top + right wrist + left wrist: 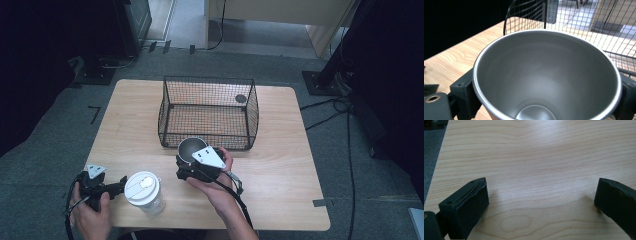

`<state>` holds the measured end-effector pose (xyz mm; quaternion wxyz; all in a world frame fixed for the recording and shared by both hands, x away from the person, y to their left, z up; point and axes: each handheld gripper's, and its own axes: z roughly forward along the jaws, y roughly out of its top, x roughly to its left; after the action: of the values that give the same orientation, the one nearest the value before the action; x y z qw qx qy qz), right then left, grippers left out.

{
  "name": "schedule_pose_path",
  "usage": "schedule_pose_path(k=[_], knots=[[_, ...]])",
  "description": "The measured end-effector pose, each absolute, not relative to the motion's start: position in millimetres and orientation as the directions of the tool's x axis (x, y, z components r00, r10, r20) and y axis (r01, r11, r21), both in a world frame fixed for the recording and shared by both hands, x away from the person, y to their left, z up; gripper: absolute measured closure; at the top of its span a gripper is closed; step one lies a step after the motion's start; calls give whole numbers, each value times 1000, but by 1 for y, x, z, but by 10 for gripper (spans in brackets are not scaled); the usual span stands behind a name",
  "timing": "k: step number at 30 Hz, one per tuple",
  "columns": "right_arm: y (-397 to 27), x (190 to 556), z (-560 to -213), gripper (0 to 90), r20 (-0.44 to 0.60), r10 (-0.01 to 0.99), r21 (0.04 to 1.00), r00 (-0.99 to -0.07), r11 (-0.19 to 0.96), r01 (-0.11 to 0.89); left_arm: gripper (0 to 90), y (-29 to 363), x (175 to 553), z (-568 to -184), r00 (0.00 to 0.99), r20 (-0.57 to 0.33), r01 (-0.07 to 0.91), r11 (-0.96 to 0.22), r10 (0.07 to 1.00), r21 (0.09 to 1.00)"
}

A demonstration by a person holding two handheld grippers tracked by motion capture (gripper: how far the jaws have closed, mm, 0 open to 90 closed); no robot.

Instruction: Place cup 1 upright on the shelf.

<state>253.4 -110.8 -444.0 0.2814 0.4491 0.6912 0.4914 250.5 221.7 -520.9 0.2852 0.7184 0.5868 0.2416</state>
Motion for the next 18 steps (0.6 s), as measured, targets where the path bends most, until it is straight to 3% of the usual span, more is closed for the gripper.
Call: schedule_pose_path(k=[18], knots=[[-112, 259, -408, 70, 41, 893, 955, -448, 97, 281, 0, 222, 251, -521, 195, 12, 706, -148, 981, 693]])
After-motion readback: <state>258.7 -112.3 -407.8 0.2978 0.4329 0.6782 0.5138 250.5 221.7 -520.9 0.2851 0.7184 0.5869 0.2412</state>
